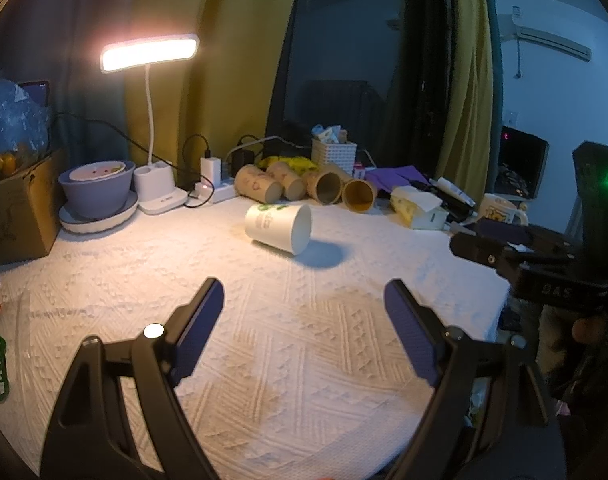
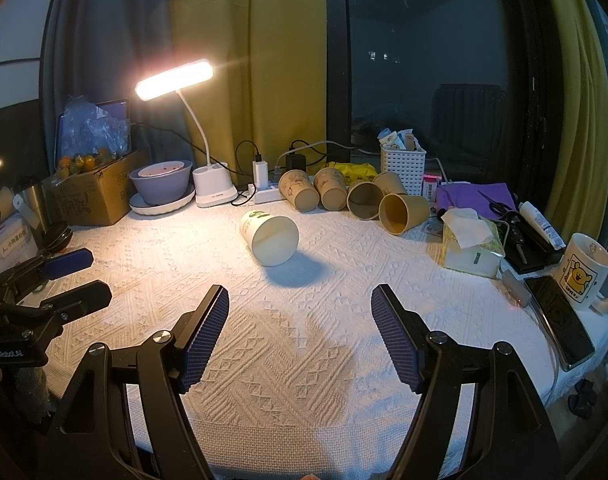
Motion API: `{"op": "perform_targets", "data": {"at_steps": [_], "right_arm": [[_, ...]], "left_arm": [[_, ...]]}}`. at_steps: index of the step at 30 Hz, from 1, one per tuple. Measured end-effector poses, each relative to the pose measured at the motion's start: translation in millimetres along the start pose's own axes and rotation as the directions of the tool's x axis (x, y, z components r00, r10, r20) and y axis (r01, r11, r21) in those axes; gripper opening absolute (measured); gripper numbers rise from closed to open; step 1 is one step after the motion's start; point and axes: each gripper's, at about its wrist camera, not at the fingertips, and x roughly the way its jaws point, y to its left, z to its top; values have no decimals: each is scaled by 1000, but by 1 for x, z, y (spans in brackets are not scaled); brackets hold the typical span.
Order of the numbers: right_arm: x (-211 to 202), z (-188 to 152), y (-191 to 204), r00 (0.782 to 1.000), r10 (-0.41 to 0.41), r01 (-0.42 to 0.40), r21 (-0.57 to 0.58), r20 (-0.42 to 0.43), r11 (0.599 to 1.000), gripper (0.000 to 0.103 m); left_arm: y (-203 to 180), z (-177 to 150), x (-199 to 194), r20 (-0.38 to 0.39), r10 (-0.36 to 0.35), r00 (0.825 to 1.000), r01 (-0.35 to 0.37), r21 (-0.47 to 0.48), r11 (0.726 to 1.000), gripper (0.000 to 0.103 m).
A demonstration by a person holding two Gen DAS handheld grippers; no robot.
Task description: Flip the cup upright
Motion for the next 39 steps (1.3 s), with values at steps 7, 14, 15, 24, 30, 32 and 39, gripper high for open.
{"op": "perform_targets", "data": {"at_steps": [7, 14, 15, 24, 30, 32, 39], "right_arm": [[0, 1, 0, 1000, 1, -1, 1, 1, 1000, 76], [0, 1, -1, 1000, 0, 0, 2, 2, 1000, 76], [1, 1, -1, 1000, 0, 0, 1, 1, 1000, 76], [3, 0, -1, 1000, 1, -1, 2, -2, 1000, 76], [22, 9, -6, 1000, 2, -1, 19, -30, 1000, 76], [32, 9, -11, 999, -3, 4, 28, -52, 1000, 76], [55, 10, -28, 996, -16, 22, 69, -87, 997, 76]], "left_arm": [[0, 2, 0, 1, -2, 1000, 2, 4, 1000, 84], [0, 5, 0, 0, -5, 1000, 5, 11, 1000, 84], [1, 5, 0, 0, -5, 1000, 5, 12, 1000, 84], [-1, 12, 11, -16, 5, 1000, -4, 75, 997, 84], [6, 22, 39, -88, 6, 996, 8, 153, 988, 84], [8, 26, 52, -119, 9, 993, 13, 184, 983, 84], [12, 39, 103, -211, 58, 976, 13, 318, 948, 84]]}}
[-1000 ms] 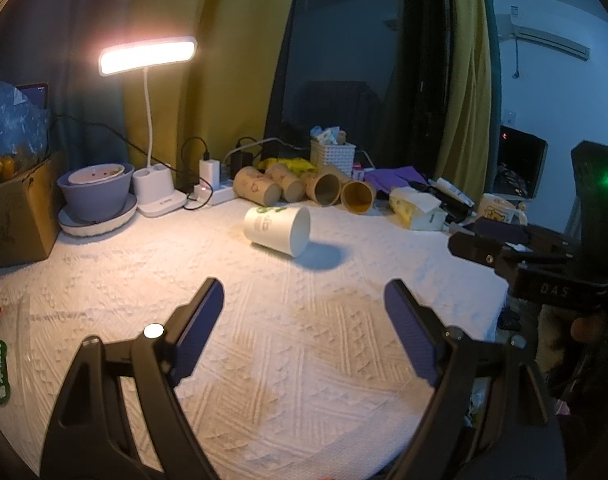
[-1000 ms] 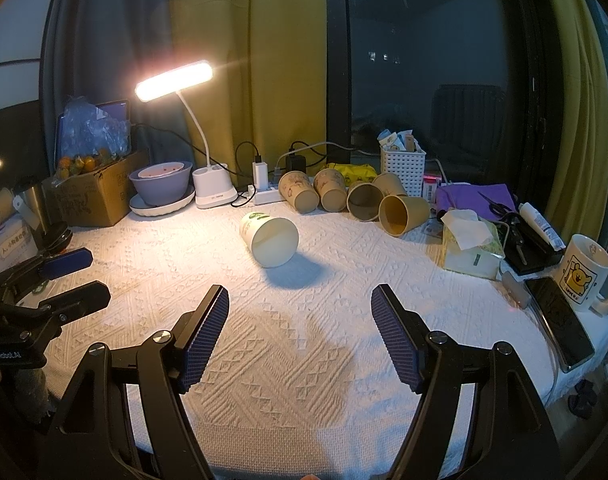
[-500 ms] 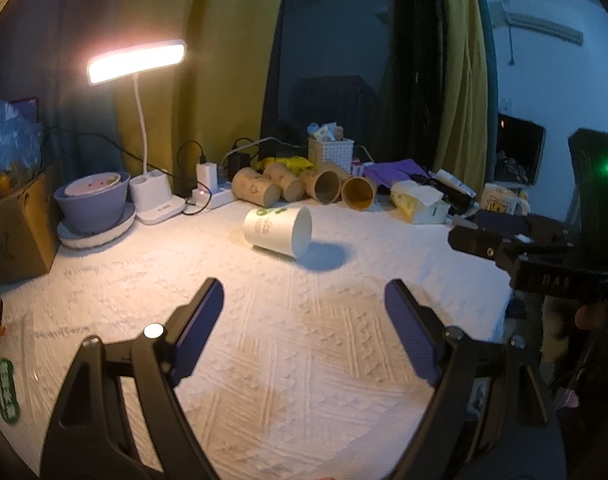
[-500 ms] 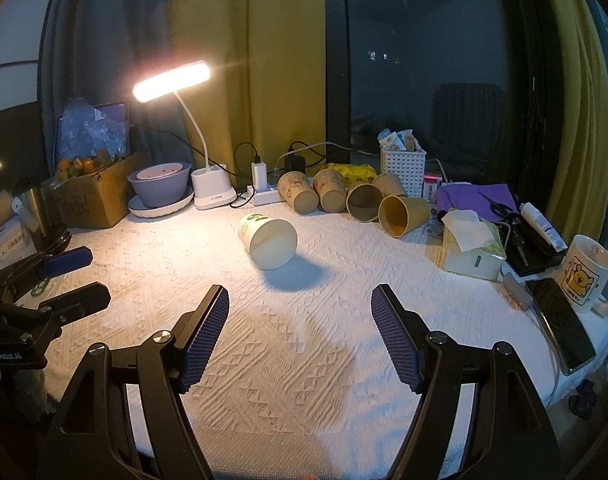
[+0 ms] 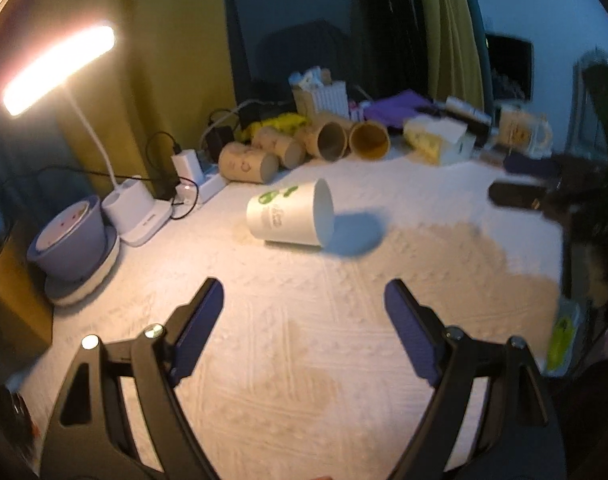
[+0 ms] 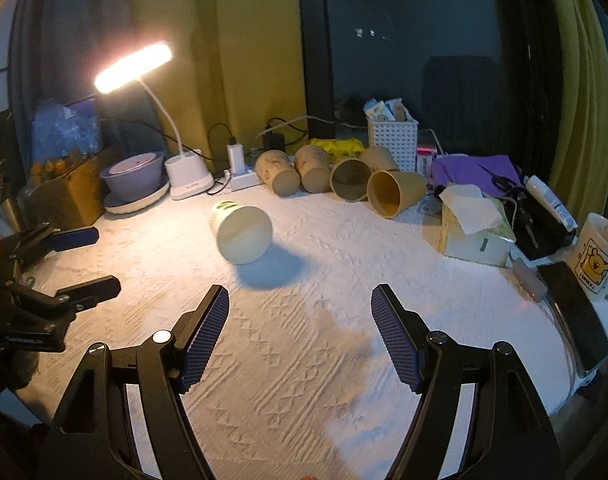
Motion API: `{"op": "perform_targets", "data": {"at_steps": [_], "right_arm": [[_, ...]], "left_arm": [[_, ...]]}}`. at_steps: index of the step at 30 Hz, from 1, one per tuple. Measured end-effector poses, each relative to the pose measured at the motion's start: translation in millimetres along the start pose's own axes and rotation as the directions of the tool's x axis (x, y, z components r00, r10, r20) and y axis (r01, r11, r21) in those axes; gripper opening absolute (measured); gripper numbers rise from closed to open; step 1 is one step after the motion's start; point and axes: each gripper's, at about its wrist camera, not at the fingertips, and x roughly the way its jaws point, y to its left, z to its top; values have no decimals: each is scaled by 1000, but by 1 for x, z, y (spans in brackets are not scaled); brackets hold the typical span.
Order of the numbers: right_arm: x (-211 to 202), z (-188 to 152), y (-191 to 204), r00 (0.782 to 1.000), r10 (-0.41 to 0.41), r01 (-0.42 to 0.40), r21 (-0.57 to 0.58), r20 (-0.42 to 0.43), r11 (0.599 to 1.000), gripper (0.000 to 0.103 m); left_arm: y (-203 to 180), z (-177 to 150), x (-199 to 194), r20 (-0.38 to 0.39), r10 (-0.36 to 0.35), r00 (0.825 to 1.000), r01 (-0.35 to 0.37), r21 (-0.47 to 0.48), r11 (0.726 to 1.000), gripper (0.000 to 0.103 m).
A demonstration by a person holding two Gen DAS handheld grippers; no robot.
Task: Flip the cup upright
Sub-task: 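Move the left gripper to the white cup and close on its body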
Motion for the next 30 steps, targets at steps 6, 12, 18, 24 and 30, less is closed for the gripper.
{"op": "perform_targets", "data": {"at_steps": [6, 12, 18, 24, 30], "right_arm": [[19, 7, -16, 1000, -12, 13, 33, -22, 999, 76], [40, 17, -29, 998, -14, 18, 62, -53, 998, 76], [61, 24, -39, 997, -12, 18, 84, -73, 996, 76], [77, 32, -52, 996, -21, 30, 111, -84, 993, 76], [88, 34, -69, 995, -26, 40, 145, -94, 989, 76]], "left_arm": [[6, 9, 33, -61, 22, 998, -16, 105, 994, 84], [24, 19, 63, -103, 52, 993, -35, 164, 986, 84], [30, 32, 97, -128, 73, 989, -31, 302, 953, 84], [21, 46, 121, -129, 24, 991, 43, 487, 872, 84], [18, 68, 154, -173, -47, 984, 142, 592, 794, 84]]}}
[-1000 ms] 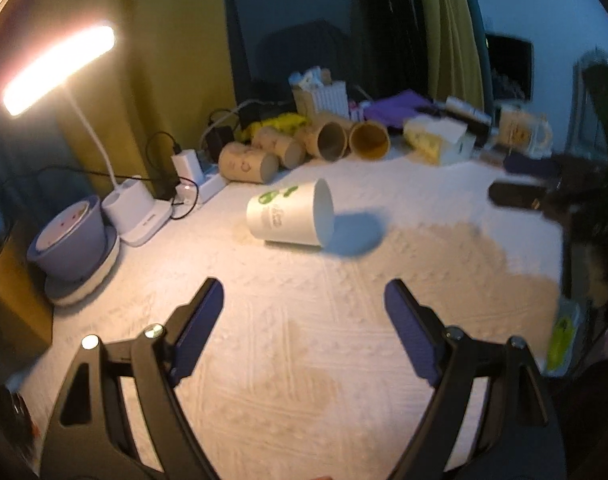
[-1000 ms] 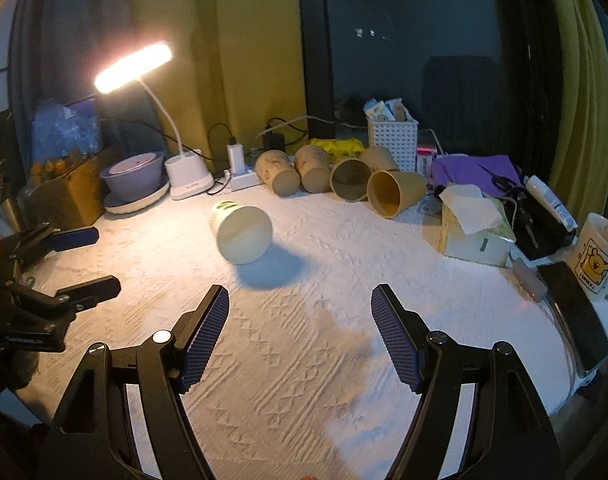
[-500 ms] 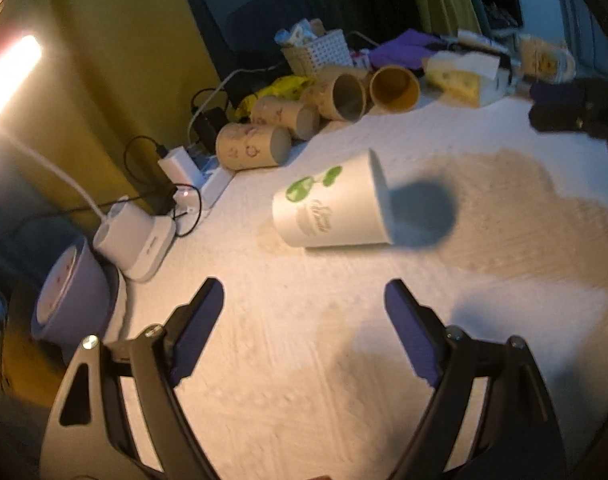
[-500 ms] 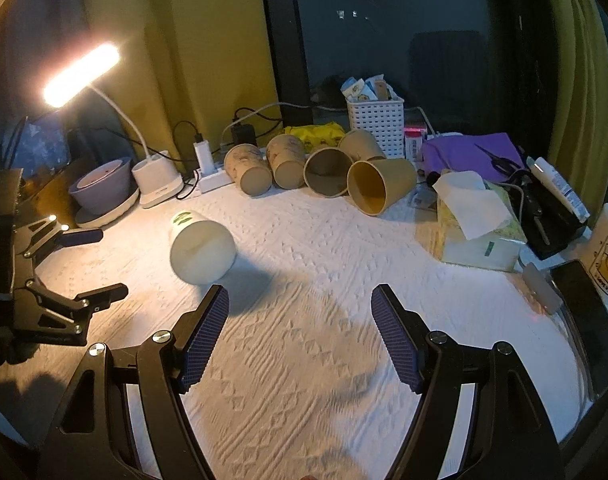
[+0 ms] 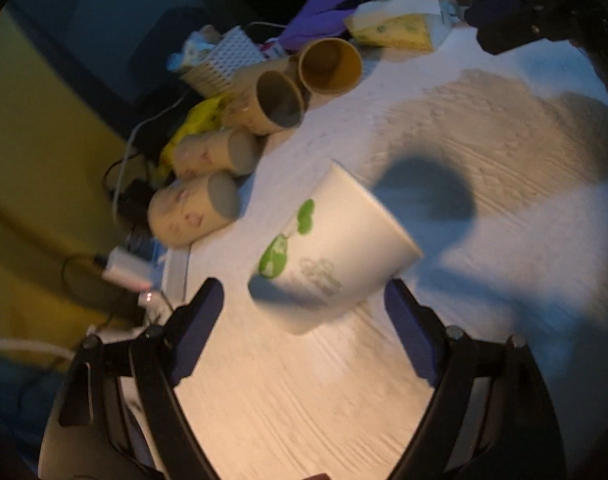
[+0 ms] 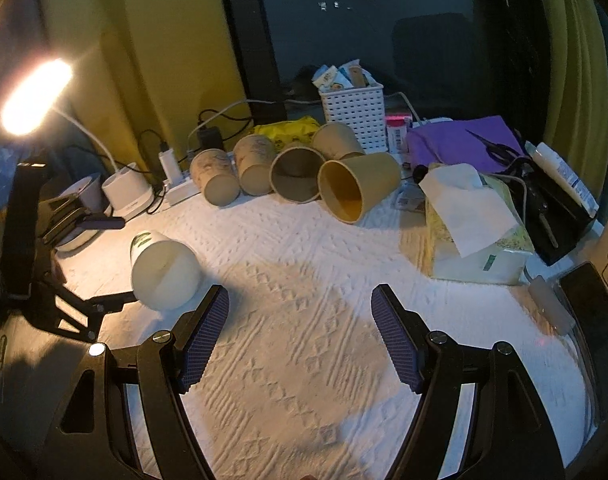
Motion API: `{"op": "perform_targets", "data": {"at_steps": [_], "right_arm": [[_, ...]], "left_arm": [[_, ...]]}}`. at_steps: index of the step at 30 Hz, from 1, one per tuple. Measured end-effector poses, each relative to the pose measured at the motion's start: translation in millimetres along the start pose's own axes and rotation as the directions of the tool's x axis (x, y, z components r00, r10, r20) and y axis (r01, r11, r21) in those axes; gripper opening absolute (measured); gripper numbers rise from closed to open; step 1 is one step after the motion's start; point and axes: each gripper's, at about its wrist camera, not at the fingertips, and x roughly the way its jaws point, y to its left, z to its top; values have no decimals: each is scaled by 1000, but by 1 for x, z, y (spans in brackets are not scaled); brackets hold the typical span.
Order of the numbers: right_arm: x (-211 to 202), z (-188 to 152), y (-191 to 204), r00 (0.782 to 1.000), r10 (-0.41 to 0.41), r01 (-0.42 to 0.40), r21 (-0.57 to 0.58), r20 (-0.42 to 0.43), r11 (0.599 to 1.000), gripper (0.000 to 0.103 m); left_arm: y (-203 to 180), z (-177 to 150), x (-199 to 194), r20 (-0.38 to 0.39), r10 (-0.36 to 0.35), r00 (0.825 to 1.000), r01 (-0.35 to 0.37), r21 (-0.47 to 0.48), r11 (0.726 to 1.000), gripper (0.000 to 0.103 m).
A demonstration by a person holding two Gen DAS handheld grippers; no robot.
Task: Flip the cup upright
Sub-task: 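Move the left gripper to the white cup and close on its body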
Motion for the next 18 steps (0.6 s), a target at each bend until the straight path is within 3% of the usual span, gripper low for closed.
{"op": "perform_targets", "data": {"at_steps": [4, 9, 13, 15, 18], "right_arm": [[6, 2, -11, 1000, -1, 1, 17, -7, 1000, 76], [13, 4, -22, 1000, -6, 7, 44, -15, 999, 76], [14, 6, -26, 1000, -10, 11, 46, -11, 999, 76], [16, 7, -28, 1000, -12, 13, 47, -11, 999, 76], [19, 7, -31, 1000, -13, 14, 53, -15, 998, 76]], "left_arm": [[3, 16, 8, 34, -51, 998, 48, 69, 996, 84], [8, 30, 41, 4, -68, 998, 66, 142, 988, 83], [21, 37, 58, -20, -126, 992, 128, 105, 986, 83], [25, 39, 63, -30, -149, 988, 151, 79, 985, 72], [29, 41, 69, -35, -169, 985, 170, 34, 985, 65]]}}
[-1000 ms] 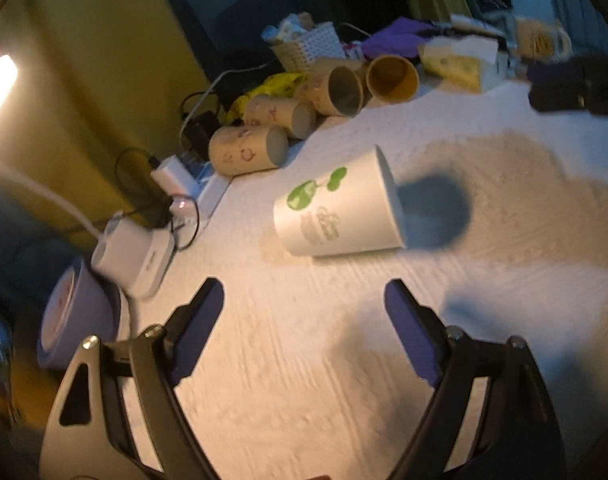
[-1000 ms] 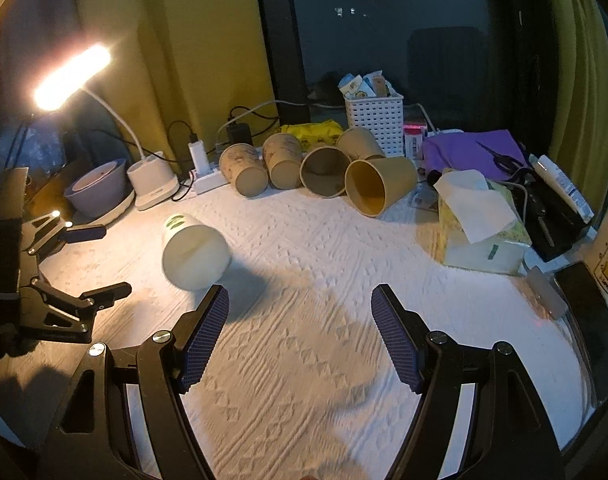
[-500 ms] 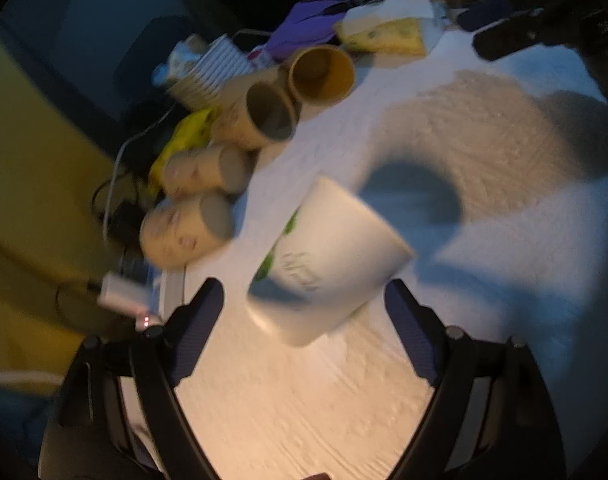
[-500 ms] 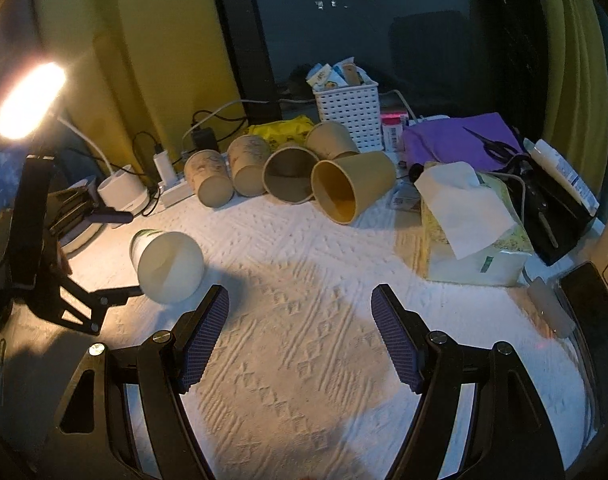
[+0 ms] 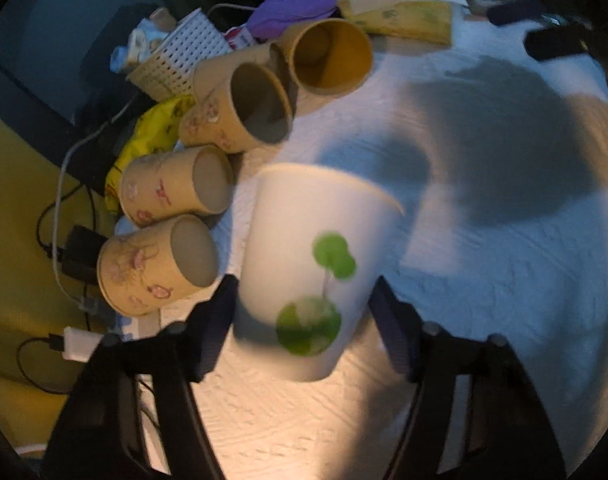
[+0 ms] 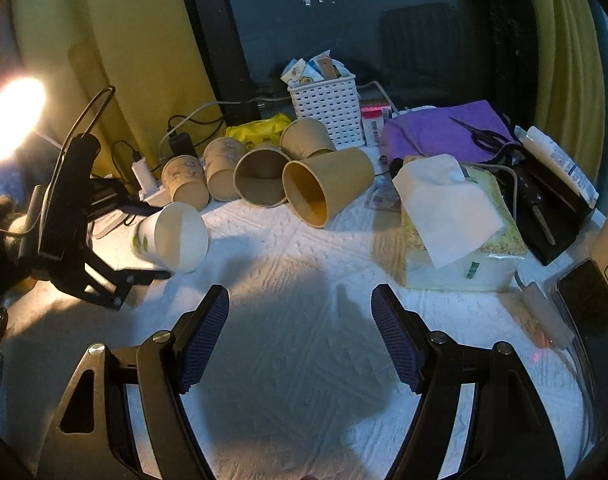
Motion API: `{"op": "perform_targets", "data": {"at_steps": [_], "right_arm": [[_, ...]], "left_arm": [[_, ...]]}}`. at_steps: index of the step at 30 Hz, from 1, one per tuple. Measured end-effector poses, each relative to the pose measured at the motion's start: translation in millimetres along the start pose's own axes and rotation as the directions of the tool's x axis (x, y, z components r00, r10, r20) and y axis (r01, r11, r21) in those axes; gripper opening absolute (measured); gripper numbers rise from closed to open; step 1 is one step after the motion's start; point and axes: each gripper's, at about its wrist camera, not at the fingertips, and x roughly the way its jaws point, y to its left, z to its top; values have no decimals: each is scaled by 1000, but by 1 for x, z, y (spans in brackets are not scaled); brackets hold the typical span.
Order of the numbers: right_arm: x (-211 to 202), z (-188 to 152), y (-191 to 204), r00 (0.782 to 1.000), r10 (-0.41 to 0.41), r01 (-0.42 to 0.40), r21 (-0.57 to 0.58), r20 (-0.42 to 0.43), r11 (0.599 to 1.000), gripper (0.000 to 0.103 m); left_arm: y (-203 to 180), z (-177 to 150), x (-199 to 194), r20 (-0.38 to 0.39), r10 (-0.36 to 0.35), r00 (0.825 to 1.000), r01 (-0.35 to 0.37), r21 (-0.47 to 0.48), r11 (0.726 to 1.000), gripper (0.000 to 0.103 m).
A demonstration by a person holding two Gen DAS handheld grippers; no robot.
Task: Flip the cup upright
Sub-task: 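Move the left gripper to the white cup and close on its body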
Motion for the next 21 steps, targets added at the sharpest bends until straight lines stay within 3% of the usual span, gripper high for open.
{"op": "perform_targets", "data": {"at_steps": [10, 21], "right_arm": [[-8, 0, 2, 1000, 12, -12, -1, 19, 1000, 76], [-38, -7, 15, 998, 34, -33, -20, 55, 999, 76]], "left_arm": [[-1, -5, -30, 67, -54, 996, 65, -189, 980, 64], [-29, -13, -90, 165, 17, 986, 43, -355, 934, 64]]}}
